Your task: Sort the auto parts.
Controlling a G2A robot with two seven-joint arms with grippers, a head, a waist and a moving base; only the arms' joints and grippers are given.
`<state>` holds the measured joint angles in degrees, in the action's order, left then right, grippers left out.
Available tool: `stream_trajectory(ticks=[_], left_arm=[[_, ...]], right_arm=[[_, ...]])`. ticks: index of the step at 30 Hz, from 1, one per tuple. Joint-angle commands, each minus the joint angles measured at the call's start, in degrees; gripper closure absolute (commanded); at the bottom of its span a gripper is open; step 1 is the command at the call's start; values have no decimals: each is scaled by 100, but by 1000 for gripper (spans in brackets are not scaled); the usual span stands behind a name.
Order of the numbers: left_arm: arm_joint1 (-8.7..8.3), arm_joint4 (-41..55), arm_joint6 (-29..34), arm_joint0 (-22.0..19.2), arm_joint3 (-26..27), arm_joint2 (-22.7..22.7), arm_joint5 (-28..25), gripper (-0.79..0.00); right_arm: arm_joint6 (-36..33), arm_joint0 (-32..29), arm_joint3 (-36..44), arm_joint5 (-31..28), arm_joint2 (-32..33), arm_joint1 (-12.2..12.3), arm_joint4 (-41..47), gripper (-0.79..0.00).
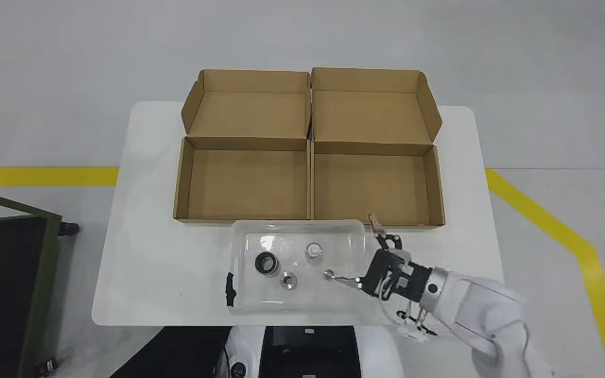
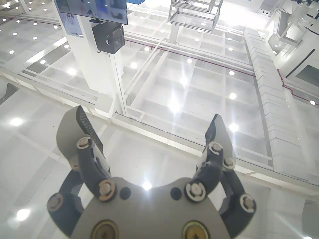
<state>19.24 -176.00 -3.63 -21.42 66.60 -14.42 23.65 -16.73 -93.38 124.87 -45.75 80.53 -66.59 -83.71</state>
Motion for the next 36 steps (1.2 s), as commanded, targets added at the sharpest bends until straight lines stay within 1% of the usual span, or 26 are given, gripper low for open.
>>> stream_trajectory(ticks=[1, 11, 17, 23, 26, 29, 30, 32, 33, 36], left_arm=[[0, 0, 0, 0, 0, 0, 0, -785], [0, 0, 0, 0, 0, 0, 0, -785], [0, 0, 0, 0, 0, 0, 0, -785], [0, 0, 0, 0, 0, 0, 0, -785], [0, 0, 0, 0, 0, 0, 0, -785], [0, 0, 0, 0, 0, 0, 0, -785], [0, 0, 0, 0, 0, 0, 0, -785], [0, 0, 0, 0, 0, 0, 0, -785], [0, 0, 0, 0, 0, 0, 0, -785], [0, 0, 0, 0, 0, 0, 0, -785]], right_arm=[[-162, 144, -44, -105, -213, 1, -42, -785], [-792, 790, -542, -158, -1062, -35, 142, -785], [-1077, 1052, -710, -121, -1310, -43, 284, -785], [-1169, 1226, -932, -19, -1430, -41, 376, -785], [-1226, 1291, -1026, 40, -1482, -39, 417, -699], [-1265, 1352, -1120, 95, -1533, -37, 442, -573], [-1268, 1370, -1155, 116, -1541, -35, 454, -570], [-1270, 1405, -1219, 136, -1556, -31, 472, -499], [-1272, 1422, -1249, 148, -1563, -29, 474, -496], [-1277, 1473, -1338, 177, -1601, -24, 476, -520]])
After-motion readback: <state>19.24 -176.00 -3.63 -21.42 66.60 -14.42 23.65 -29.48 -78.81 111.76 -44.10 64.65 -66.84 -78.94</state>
